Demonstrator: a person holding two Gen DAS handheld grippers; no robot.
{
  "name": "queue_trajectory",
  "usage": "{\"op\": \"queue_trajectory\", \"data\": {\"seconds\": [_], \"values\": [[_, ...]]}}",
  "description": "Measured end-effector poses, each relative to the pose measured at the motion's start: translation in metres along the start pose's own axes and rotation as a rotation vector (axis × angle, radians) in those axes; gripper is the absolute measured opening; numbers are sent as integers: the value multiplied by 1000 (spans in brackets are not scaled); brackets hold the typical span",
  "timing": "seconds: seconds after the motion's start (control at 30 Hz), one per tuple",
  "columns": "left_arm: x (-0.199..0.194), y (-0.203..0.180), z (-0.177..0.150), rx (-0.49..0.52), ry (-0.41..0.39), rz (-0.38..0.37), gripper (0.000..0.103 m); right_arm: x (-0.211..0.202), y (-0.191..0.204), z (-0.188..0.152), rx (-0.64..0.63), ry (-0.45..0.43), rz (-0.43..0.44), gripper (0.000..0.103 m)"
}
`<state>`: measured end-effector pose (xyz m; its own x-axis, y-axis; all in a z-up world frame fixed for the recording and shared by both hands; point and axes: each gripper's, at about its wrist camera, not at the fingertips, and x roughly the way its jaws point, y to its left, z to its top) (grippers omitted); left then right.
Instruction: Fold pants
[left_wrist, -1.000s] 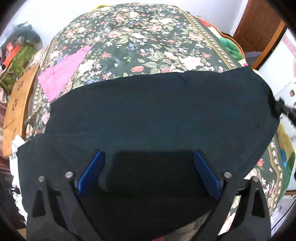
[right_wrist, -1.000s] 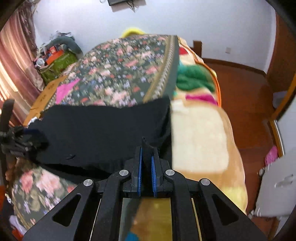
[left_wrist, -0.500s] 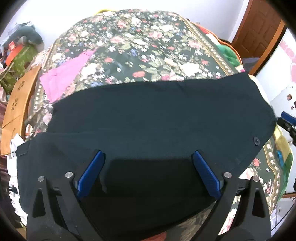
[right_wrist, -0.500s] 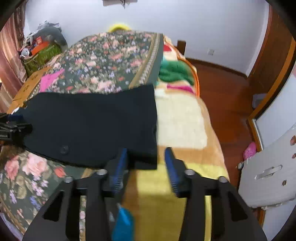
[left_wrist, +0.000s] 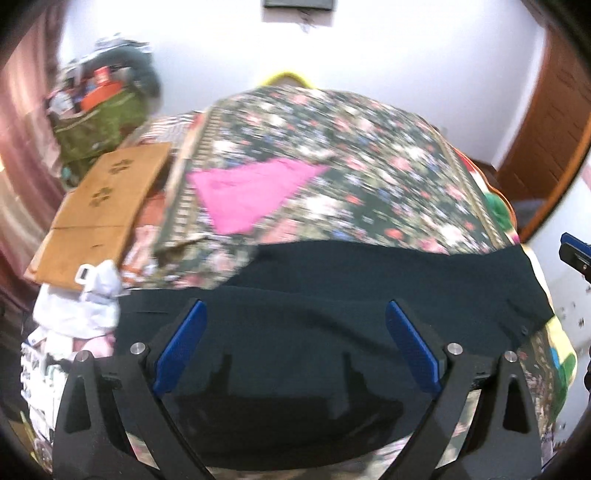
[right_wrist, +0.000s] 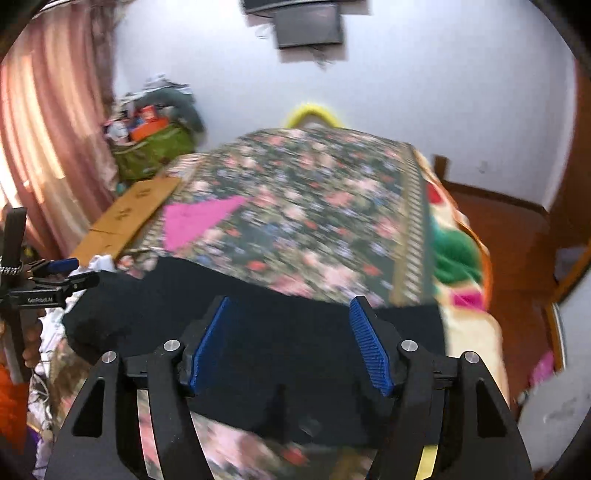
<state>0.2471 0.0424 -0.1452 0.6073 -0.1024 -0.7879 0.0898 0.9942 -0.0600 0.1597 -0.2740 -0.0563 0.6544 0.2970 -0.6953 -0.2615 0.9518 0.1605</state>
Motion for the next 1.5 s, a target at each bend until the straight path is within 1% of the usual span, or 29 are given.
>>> {"op": "queue_trajectory", "data": {"seconds": [0.07,0.13,0.2,0.33,0.4,0.5,0.57,0.63,0.67,0.8,0.83,0.87,0.9,0.93,0.97,1.0,1.03,1.07,1.1,1.13,1.17,1.23,1.27,1.3,1.33,1.37,1.47,1.5], "values": [[-3,28,0,-30,-6,38,98,14,19,10,-27,9,34,63],[-1,63,-1,-60,6,94,98,31,38,19,-47,24,62,63],[4,90,-3,-78,25,129,98,50,55,26,-65,43,105,63],[25,142,-8,-125,84,162,98,91,85,35,-108,105,155,63],[39,163,-12,-157,122,155,98,110,96,38,-129,141,175,63],[67,190,-19,-217,194,112,98,144,112,41,-166,213,199,63],[85,200,-22,-236,231,79,98,167,120,43,-182,254,219,63],[100,204,-24,-251,263,52,98,191,126,47,-189,295,239,63],[105,205,-25,-258,274,52,98,206,131,49,-192,322,248,63],[131,212,-26,-275,321,16,97,247,149,52,-212,395,283,63],[135,212,-27,-278,332,2,93,256,154,52,-222,410,293,62],[140,212,-28,-280,346,-15,81,263,161,52,-232,425,302,59],[146,211,-29,-284,366,-54,74,272,167,50,-245,441,310,57],[149,211,-31,-291,368,-71,74,278,173,49,-257,454,312,55],[148,211,-31,-290,351,-68,71,285,177,47,-268,465,308,50],[147,210,-31,-283,342,-72,62,293,181,45,-281,476,300,46],[144,208,-31,-274,332,-79,55,298,183,44,-291,483,288,44],[143,207,-32,-271,326,-84,51,303,186,42,-297,487,273,39],[140,205,-32,-266,313,-78,45,309,188,40,-301,495,270,32],[137,203,-33,-253,303,-70,43,311,188,39,-305,505,276,28],[134,200,-33,-236,290,-53,39,312,190,38,-314,512,279,19],[129,197,-34,-216,273,-21,37,310,191,36,-345,501,275,15],[127,195,-35,-209,263,4,34,308,192,35,-373,488,268,11],[124,195,-35,-204,247,38,28,306,193,32,-399,473,253,10],[122,194,-36,-194,231,94,26,306,193,31,-417,463,239,10],[120,193,-37,-190,221,134,26,304,194,29,-425,450,226,9],[124,195,-47,-216,232,162,27,304,197,27,-446,437,193,9],[125,192,-49,-196,233,183,28,305,199,27,-461,437,180,9]]}}
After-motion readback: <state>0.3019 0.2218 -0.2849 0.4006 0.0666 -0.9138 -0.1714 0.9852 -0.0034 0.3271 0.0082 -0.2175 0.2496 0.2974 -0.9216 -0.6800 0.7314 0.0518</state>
